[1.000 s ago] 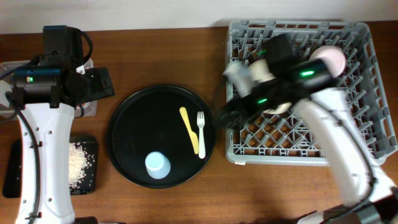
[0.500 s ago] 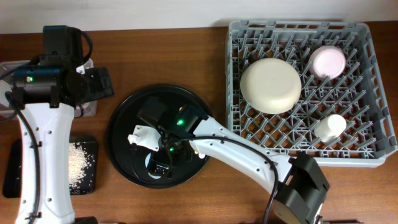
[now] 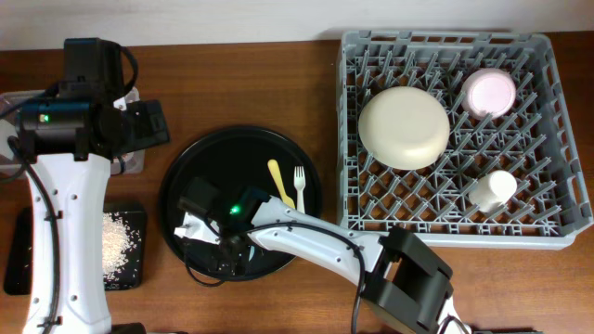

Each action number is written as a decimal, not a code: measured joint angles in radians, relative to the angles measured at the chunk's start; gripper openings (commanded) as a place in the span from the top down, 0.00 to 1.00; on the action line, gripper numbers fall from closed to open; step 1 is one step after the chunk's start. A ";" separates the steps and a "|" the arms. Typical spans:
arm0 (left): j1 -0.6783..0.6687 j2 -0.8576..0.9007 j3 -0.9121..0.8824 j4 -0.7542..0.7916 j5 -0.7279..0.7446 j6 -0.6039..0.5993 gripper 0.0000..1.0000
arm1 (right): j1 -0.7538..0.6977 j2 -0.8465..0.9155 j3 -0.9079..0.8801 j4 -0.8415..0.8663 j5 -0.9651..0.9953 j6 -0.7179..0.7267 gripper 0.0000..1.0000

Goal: Sort waste into correct bins and load items into the dishwasher rack
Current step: 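Move the right gripper over the tray to the light-blue cup, then grasp the light-blue cup with the right gripper and lift it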

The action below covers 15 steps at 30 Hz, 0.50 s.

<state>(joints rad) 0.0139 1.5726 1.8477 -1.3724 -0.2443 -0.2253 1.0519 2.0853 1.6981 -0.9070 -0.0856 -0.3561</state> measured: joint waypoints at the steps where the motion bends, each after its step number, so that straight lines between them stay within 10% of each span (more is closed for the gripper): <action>1: 0.000 0.000 0.000 0.000 0.000 0.000 0.01 | 0.000 0.003 0.000 0.000 0.007 0.000 0.02; 15: 0.000 0.000 0.000 0.000 0.000 0.000 0.01 | 0.000 0.039 0.000 0.019 0.026 -0.012 0.28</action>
<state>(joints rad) 0.0135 1.5726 1.8477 -1.3724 -0.2443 -0.2253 1.0515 2.1239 1.6981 -0.8875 -0.0597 -0.3683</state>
